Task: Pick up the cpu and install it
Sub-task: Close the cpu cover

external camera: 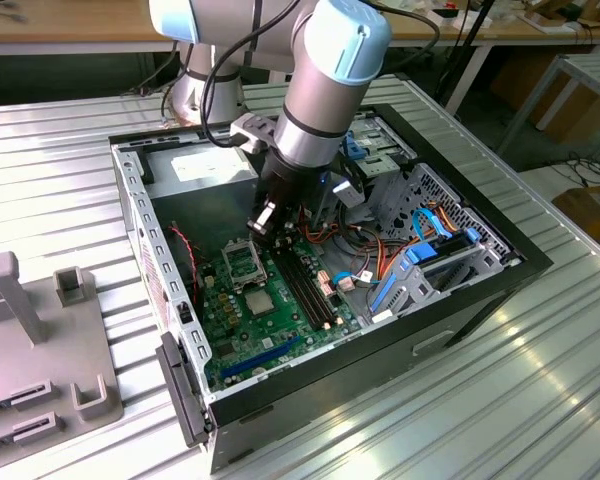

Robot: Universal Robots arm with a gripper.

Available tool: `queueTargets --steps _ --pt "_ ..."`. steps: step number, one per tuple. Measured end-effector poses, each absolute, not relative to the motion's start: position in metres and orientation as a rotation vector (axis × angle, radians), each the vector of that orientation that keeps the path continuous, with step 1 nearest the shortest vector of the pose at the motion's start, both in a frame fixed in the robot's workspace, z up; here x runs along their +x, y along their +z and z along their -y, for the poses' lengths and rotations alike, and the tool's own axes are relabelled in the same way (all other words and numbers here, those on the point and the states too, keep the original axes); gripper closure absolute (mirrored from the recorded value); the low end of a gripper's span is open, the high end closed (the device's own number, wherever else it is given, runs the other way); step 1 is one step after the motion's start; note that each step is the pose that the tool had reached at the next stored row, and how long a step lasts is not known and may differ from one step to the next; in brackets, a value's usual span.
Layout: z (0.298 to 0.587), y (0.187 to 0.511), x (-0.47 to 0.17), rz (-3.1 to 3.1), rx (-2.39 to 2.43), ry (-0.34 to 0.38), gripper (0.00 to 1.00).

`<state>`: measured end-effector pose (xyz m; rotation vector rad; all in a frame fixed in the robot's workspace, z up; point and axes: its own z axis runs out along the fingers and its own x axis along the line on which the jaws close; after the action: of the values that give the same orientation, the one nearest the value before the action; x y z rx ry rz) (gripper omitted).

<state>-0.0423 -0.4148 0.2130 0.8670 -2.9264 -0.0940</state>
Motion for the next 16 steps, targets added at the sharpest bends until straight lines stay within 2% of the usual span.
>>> queueTargets --steps 16 --pt "0.4199 0.2163 -0.0434 2.942 0.815 -0.097 0.89"
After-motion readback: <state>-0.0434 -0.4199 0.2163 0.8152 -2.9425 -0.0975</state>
